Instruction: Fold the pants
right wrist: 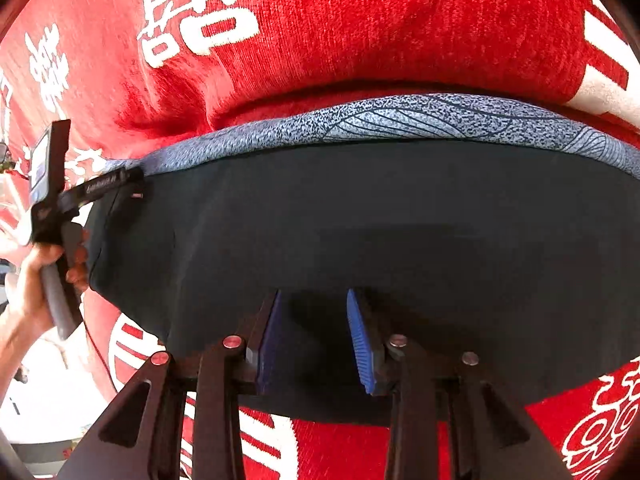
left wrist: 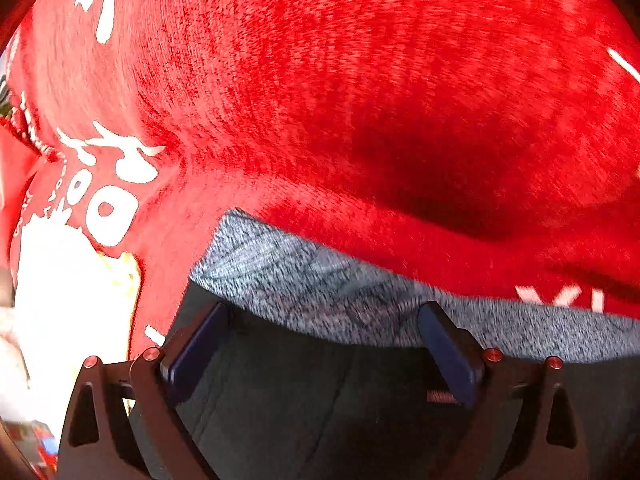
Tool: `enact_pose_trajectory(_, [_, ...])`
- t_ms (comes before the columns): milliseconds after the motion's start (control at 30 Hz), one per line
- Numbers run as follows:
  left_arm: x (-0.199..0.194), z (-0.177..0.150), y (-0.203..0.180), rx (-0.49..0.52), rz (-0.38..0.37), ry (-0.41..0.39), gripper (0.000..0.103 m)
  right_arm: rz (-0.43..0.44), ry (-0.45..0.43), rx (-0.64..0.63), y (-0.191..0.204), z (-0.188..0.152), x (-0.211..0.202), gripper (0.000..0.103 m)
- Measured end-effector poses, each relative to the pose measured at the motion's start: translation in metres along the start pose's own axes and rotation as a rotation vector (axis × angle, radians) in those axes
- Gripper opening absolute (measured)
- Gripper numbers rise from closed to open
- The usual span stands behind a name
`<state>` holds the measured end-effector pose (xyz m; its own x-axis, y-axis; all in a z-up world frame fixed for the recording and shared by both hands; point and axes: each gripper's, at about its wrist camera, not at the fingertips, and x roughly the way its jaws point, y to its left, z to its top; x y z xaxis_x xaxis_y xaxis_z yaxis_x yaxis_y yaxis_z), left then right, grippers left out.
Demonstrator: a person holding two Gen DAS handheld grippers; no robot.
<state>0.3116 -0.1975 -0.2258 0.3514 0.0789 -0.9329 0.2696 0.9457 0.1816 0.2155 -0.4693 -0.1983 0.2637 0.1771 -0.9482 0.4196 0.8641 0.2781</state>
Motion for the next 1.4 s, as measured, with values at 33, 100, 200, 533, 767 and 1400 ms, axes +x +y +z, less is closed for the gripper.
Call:
enact_pose_trajectory(33, [0.000, 0.001, -0.001, 0.003, 0.012, 0.005, 0.097, -0.002, 0.005, 0.003, -0.002, -0.001, -0.002, 0.037])
enact_pose_trajectory(100, [-0.010, -0.001, -0.005, 0.020, 0.018, 0.007, 0.097, -0.009, 0.001, 0.018, -0.008, -0.002, -0.010, 0.037])
enact_pose_trajectory(200, [-0.041, -0.024, -0.019, 0.090, -0.019, -0.001, 0.097, 0.003, -0.010, 0.068, -0.021, -0.009, -0.027, 0.037])
enact_pose_trajectory(533, [-0.119, -0.120, -0.132, 0.277, -0.241, 0.086, 0.097, 0.074, -0.021, 0.261, -0.086, -0.064, -0.071, 0.047])
enact_pose_trajectory(767, [-0.148, -0.141, -0.222, 0.319, -0.294, 0.081, 0.097, 0.080, -0.063, 0.402, -0.156, -0.093, -0.102, 0.051])
enact_pose_trajectory(1400, [-0.190, -0.174, -0.343, 0.394, -0.163, 0.125, 0.097, -0.009, -0.090, 0.444, -0.234, -0.104, -0.148, 0.075])
